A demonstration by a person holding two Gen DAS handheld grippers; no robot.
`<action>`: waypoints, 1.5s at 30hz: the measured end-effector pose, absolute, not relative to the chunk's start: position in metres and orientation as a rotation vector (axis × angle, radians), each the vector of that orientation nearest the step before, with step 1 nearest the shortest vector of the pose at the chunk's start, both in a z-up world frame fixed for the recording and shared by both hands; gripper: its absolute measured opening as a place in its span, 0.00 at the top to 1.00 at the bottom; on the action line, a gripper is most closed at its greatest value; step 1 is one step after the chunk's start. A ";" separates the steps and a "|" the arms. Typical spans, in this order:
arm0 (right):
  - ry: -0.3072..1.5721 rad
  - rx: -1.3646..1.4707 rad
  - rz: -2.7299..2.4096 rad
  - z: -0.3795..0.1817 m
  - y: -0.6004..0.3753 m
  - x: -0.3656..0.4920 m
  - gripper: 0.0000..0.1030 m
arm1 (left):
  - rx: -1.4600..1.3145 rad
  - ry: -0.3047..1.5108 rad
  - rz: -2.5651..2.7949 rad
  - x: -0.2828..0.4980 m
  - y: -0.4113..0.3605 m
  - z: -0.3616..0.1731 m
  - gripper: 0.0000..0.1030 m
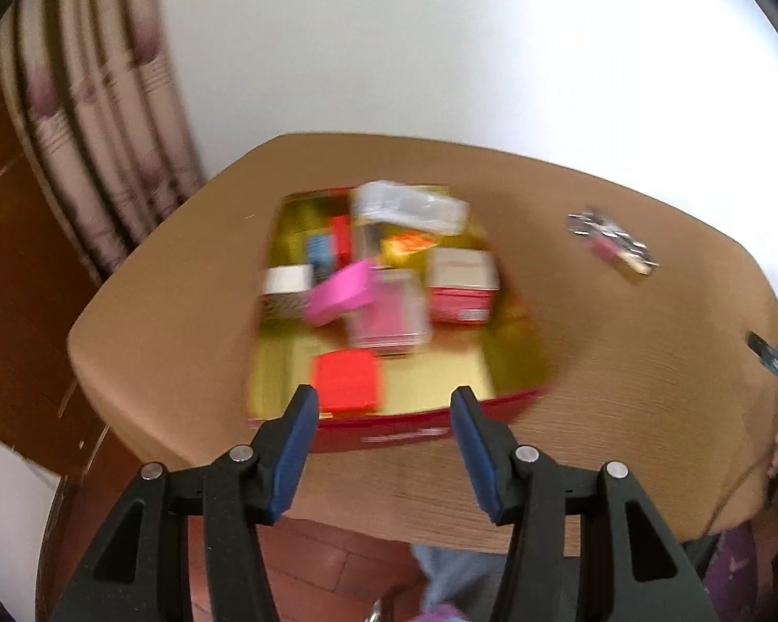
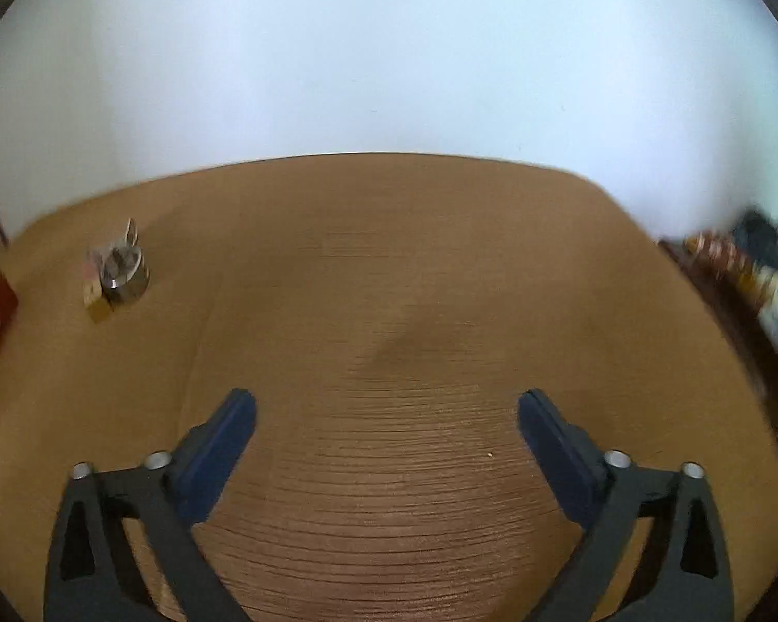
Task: Organize rigid objects
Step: 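Move the left tool to the metal clip with lipstick keychain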
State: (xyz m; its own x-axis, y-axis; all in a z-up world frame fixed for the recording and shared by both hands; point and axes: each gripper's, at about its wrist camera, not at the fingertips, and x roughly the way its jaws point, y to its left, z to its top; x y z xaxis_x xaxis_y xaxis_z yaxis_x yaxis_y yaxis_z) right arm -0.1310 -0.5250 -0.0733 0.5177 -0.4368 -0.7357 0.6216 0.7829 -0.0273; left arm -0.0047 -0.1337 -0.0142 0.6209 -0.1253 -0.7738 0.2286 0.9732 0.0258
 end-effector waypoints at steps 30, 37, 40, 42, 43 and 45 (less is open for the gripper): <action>0.801 0.432 -0.356 -0.079 -0.535 -0.140 0.01 | 0.197 1.107 -0.621 0.097 -0.401 -0.055 0.47; 0.818 0.487 -0.328 -0.083 -0.542 -0.141 0.01 | 0.185 1.180 -0.592 0.135 -0.411 -0.079 0.47; 0.812 0.500 -0.324 -0.084 -0.544 -0.141 0.01 | 0.187 1.196 -0.567 0.145 -0.409 -0.086 0.47; 0.811 0.503 -0.323 -0.083 -0.545 -0.144 0.01 | 0.185 1.206 -0.547 0.153 -0.406 -0.090 0.47; 0.811 0.503 -0.323 -0.083 -0.545 -0.144 0.01 | 0.181 1.211 -0.542 0.156 -0.405 -0.092 0.47; 0.811 0.504 -0.322 -0.083 -0.546 -0.145 0.01 | 0.154 1.220 -0.536 0.161 -0.399 -0.094 0.47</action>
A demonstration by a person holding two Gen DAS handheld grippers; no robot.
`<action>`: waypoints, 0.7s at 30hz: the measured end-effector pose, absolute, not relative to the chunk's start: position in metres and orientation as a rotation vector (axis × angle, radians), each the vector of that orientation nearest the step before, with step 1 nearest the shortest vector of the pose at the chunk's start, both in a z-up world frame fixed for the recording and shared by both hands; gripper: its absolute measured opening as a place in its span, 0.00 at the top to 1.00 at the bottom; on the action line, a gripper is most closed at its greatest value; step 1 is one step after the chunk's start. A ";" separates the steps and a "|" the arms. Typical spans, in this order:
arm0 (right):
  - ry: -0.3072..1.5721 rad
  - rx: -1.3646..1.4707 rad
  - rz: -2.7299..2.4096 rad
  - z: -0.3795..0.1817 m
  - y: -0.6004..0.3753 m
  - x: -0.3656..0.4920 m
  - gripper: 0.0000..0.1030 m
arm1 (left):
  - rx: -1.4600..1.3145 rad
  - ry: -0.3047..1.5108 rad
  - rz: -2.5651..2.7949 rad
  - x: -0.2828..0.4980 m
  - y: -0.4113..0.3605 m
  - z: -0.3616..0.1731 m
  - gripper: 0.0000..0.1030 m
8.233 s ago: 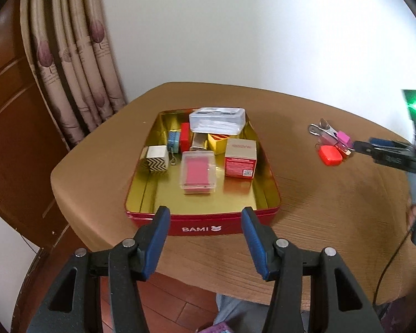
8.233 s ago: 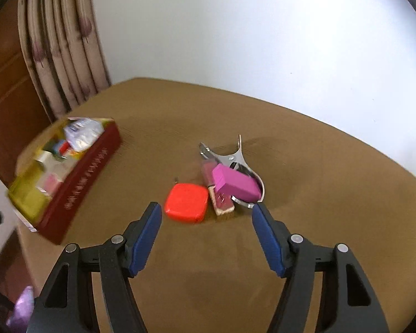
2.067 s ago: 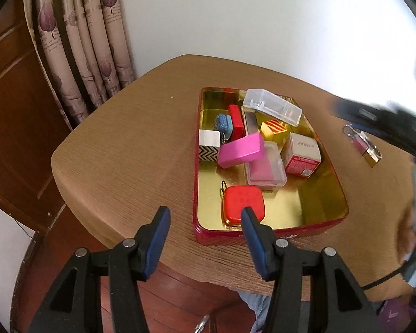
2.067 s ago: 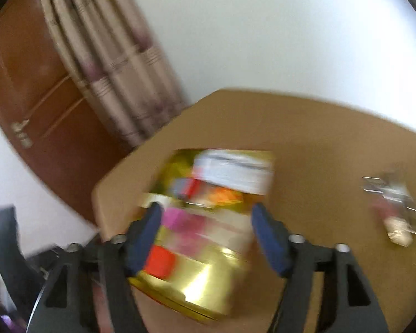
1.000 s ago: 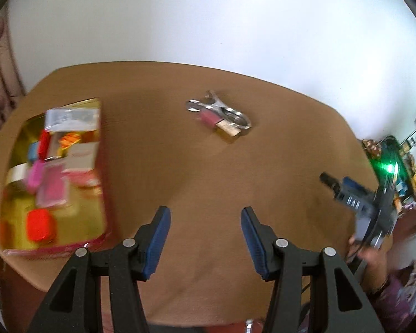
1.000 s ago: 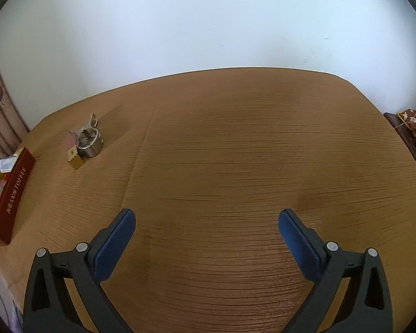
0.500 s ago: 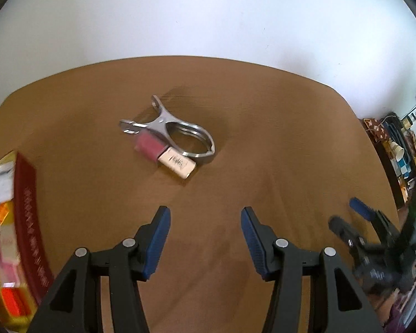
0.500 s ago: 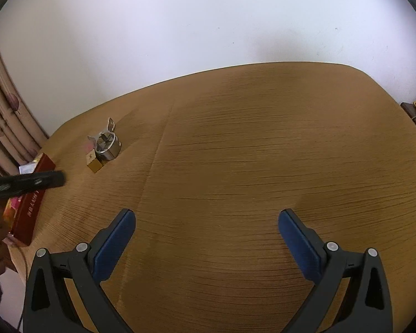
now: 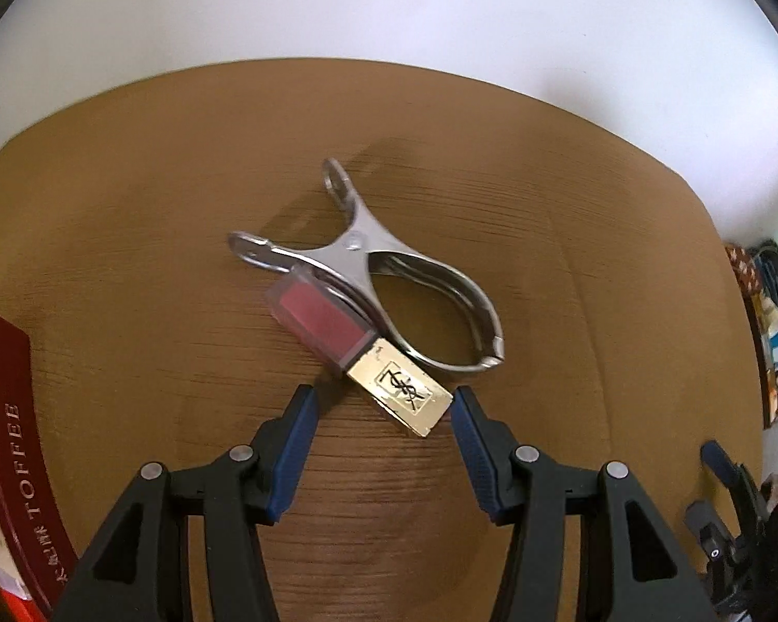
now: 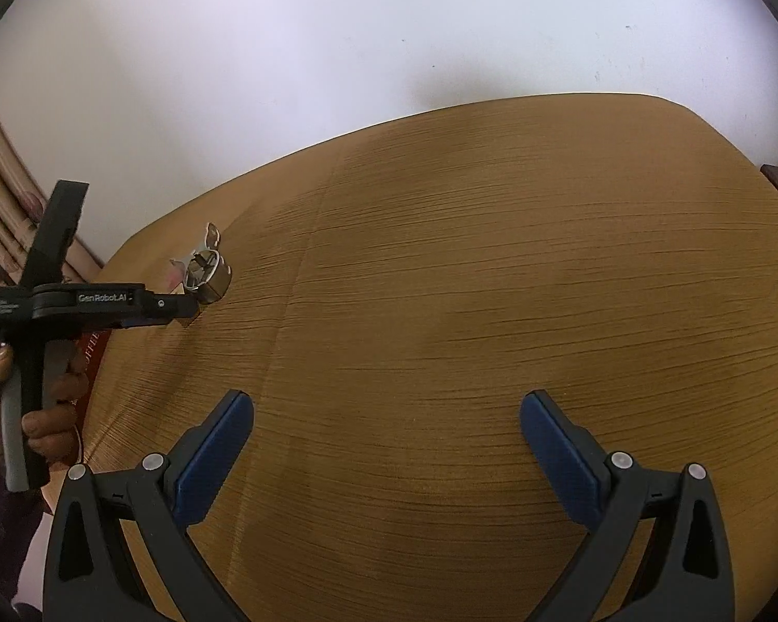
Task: Organize rigid objects
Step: 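Move the left tool to the metal clip with lipstick keychain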
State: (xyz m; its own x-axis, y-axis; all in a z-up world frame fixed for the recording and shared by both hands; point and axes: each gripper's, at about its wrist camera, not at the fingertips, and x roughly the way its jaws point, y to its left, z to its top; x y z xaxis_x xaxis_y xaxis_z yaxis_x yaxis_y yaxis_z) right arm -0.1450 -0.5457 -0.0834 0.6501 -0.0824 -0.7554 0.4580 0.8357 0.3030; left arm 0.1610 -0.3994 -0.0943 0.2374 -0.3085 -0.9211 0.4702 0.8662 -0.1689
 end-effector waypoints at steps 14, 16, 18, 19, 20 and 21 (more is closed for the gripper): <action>0.808 0.508 -0.324 -0.083 -0.548 -0.147 0.01 | 0.034 1.188 -0.455 0.166 -0.342 -0.075 0.47; 0.810 0.509 -0.324 -0.084 -0.548 -0.144 0.01 | 0.058 1.216 -0.471 0.173 -0.349 -0.077 0.47; 0.812 0.510 -0.324 -0.084 -0.548 -0.143 0.01 | 0.076 1.224 -0.444 0.179 -0.353 -0.079 0.47; 0.813 0.510 -0.324 -0.084 -0.548 -0.142 0.01 | 0.088 1.224 -0.443 0.183 -0.355 -0.080 0.47; 0.813 0.510 -0.324 -0.085 -0.548 -0.142 0.01 | 0.101 1.223 -0.438 0.184 -0.359 -0.082 0.47; 0.813 0.510 -0.324 -0.085 -0.548 -0.142 0.01 | 0.120 1.219 -0.417 0.187 -0.360 -0.084 0.47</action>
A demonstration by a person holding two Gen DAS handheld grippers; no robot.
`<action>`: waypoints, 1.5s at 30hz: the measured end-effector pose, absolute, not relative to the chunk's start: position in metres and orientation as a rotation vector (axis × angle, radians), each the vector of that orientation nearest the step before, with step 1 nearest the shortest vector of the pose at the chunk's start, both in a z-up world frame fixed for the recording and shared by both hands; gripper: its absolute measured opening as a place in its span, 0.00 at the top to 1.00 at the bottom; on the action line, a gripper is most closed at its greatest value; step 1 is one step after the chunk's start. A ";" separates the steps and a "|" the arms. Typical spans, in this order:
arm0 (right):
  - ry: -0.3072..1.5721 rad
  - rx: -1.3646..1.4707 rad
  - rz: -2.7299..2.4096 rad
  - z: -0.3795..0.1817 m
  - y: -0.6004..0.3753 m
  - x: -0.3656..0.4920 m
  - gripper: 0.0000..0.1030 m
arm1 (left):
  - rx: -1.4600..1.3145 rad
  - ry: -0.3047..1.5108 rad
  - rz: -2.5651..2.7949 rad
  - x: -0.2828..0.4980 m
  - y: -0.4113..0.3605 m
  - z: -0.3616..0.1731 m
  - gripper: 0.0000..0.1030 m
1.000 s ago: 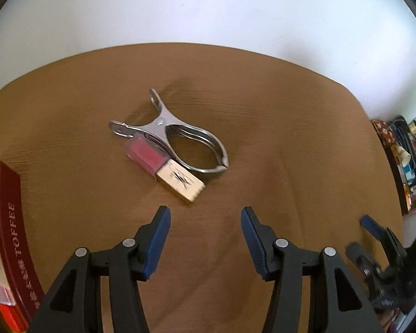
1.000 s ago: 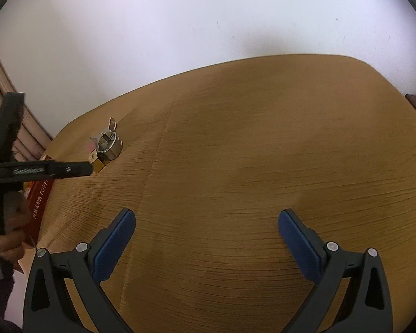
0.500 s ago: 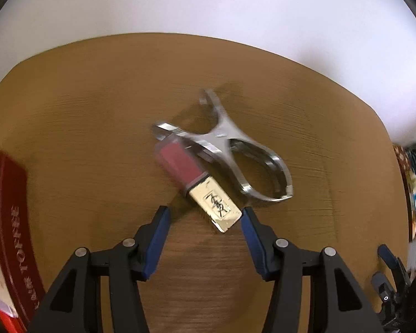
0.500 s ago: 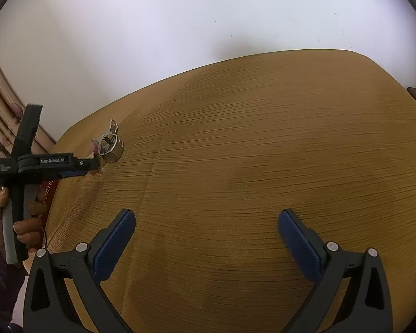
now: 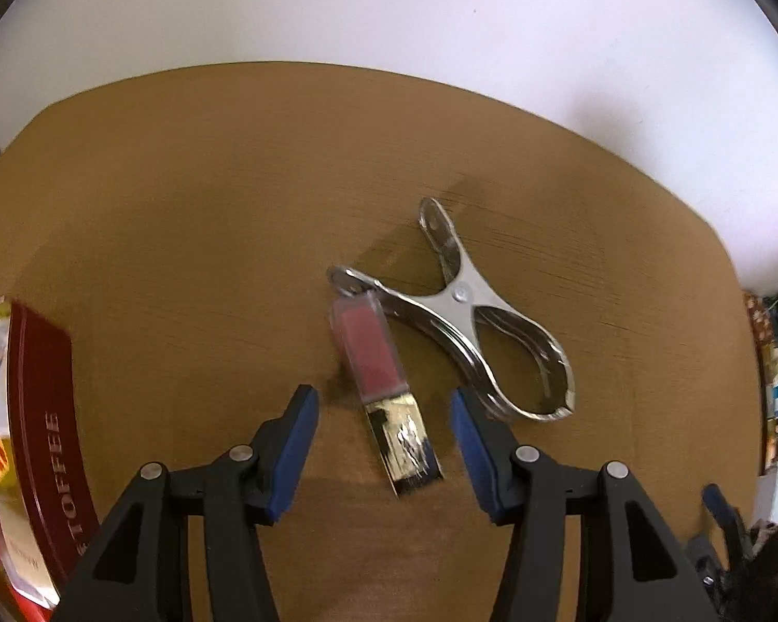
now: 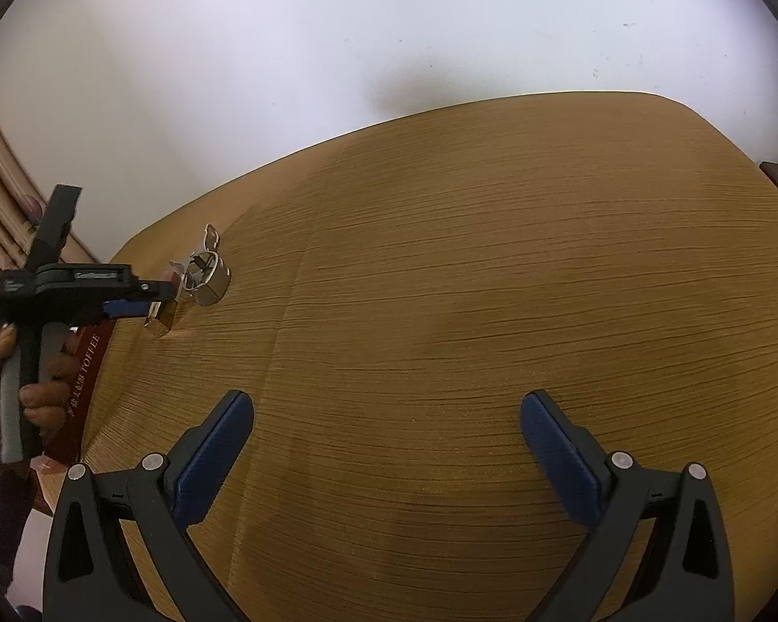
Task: Organize rigid objects
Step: 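Move the left tool to the metal clip with lipstick keychain, then grasp the lipstick keychain with the left tool while the right tool approaches the metal clip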
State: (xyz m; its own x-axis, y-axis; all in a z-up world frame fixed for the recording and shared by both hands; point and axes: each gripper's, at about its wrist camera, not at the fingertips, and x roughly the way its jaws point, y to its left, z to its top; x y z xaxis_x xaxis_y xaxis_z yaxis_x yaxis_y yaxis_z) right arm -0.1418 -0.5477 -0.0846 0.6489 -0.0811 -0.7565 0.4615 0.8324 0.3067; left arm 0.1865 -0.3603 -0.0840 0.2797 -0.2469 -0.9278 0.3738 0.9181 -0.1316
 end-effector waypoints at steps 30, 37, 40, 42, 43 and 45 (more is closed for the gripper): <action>0.896 0.406 -0.362 -0.091 -0.526 -0.105 0.00 | -0.019 1.054 -0.331 0.095 -0.278 -0.084 0.78; 0.843 0.301 -0.182 -0.080 -0.505 -0.024 0.14 | -0.038 1.019 -0.342 0.087 -0.269 -0.081 0.78; 0.872 0.252 -0.073 -0.077 -0.488 0.015 0.14 | -0.062 1.023 -0.350 0.087 -0.259 -0.086 0.78; 0.882 0.197 -0.031 -0.076 -0.476 0.038 0.12 | -0.089 1.034 -0.353 0.086 -0.254 -0.085 0.78; 0.898 0.171 -0.008 -0.075 -0.471 0.049 0.05 | -0.103 1.041 -0.354 0.090 -0.252 -0.086 0.78; 0.934 0.124 0.023 -0.078 -0.463 0.070 0.04 | -0.127 1.054 -0.359 0.092 -0.248 -0.085 0.78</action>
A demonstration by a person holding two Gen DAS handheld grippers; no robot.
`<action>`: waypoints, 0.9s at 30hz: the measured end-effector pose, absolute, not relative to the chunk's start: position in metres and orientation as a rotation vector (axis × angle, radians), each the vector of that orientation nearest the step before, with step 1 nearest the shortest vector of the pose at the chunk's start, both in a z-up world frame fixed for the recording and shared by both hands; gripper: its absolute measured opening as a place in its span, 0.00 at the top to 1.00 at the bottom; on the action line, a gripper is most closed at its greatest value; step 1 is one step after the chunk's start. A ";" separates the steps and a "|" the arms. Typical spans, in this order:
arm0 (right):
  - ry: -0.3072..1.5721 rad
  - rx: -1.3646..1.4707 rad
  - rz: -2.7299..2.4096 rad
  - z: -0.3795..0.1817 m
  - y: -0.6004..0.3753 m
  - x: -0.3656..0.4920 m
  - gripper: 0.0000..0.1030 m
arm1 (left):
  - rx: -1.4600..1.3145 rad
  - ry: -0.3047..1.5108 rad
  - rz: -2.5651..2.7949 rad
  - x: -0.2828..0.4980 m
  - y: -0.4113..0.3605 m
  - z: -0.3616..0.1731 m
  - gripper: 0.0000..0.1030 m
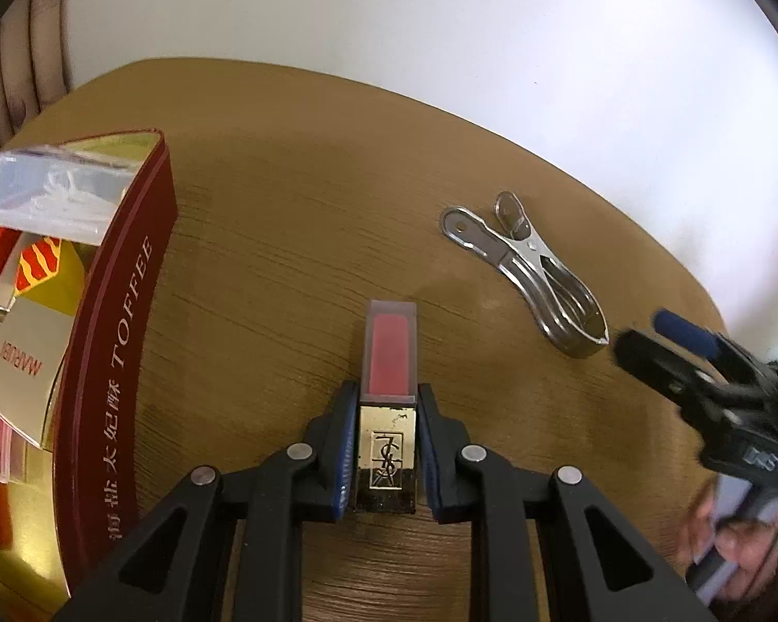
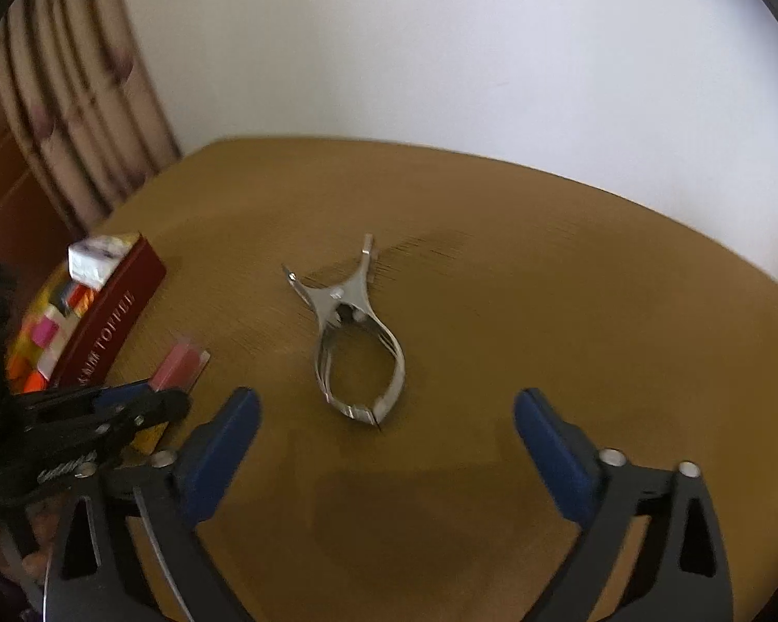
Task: Organize rigid objects
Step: 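Grasp the lipstick keychain with the left tool while the right tool approaches the metal clip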
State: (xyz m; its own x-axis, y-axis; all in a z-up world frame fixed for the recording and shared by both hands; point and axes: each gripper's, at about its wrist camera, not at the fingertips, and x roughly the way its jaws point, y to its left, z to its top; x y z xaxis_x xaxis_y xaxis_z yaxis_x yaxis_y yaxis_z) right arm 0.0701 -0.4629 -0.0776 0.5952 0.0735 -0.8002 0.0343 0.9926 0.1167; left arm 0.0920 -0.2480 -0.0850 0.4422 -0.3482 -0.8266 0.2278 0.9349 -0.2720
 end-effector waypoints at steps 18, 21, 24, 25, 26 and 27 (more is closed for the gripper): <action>1.071 -0.024 0.044 -0.116 -0.442 0.136 0.24 | -0.149 1.068 -0.355 0.093 -0.230 -0.078 0.78; 1.067 -0.031 0.038 -0.117 -0.440 0.134 0.28 | -0.139 1.063 -0.349 0.091 -0.237 -0.076 0.78; 1.072 -0.039 0.040 -0.117 -0.438 0.133 0.28 | -0.126 1.061 -0.350 0.089 -0.242 -0.078 0.78; 1.070 -0.035 0.039 -0.118 -0.439 0.134 0.24 | -0.127 1.061 -0.352 0.089 -0.242 -0.078 0.78; 1.062 -0.040 0.031 -0.118 -0.439 0.132 0.19 | -0.126 1.060 -0.352 0.091 -0.249 -0.084 0.78; 1.053 -0.054 0.011 -0.120 -0.439 0.131 0.11 | -0.125 1.059 -0.353 0.091 -0.251 -0.085 0.78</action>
State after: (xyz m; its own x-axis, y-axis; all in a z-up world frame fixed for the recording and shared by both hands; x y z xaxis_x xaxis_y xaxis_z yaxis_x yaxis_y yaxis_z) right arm 0.1309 -0.4392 -0.1202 0.4954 -0.0165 -0.8685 -0.0351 0.9986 -0.0389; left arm 0.0909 -0.2510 -0.0851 0.4400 -0.3427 -0.8300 0.2236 0.9370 -0.2684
